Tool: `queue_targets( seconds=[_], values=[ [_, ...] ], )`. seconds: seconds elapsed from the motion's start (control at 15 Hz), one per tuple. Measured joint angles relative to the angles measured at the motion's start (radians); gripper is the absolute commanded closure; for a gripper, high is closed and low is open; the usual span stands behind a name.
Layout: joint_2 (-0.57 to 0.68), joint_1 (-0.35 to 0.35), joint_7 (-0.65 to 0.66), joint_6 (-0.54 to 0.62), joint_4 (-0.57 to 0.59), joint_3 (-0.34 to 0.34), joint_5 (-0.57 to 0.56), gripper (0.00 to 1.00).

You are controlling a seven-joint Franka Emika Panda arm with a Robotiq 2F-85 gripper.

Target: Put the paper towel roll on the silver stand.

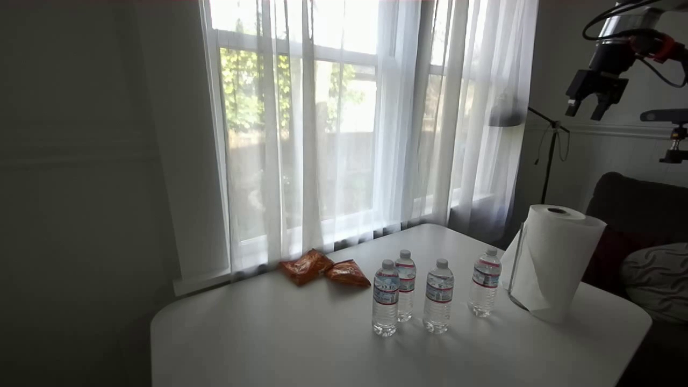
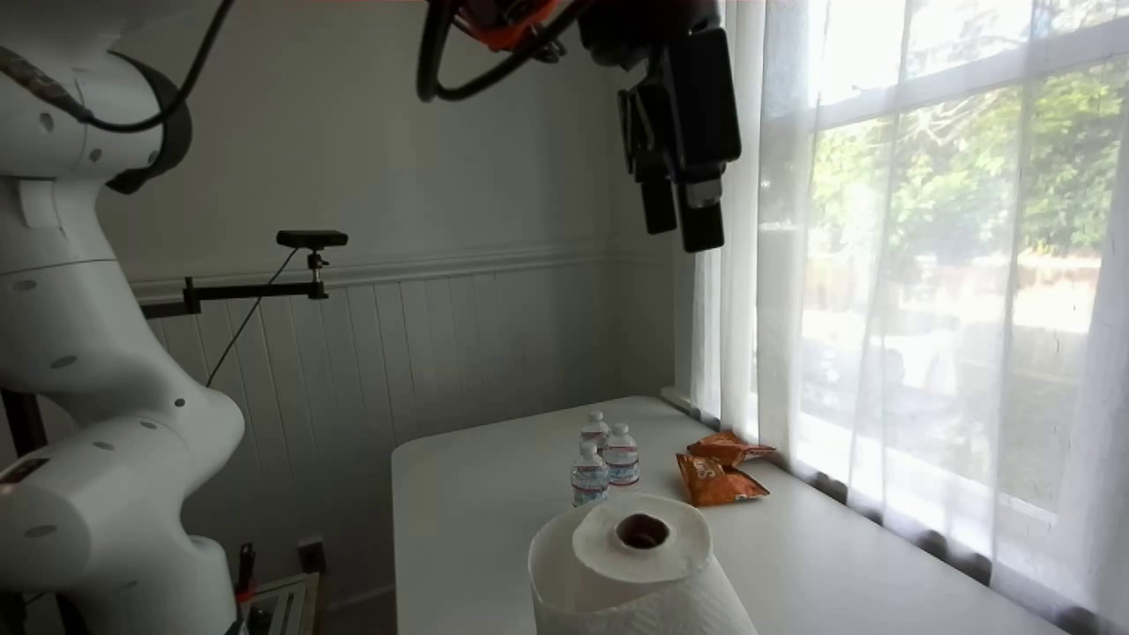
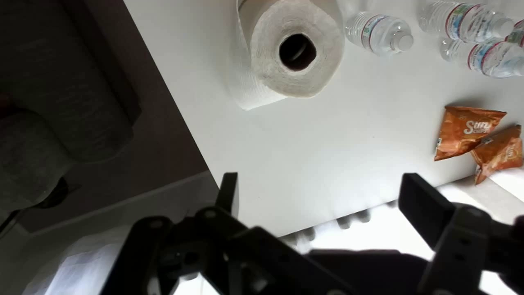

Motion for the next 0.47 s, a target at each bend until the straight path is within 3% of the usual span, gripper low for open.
queue_targets(
  seconds=[0.47],
  values=[
    [-0.016,0.000,-0.002,-0.130,0.097,0.011,-0.076,0.00]
  ],
)
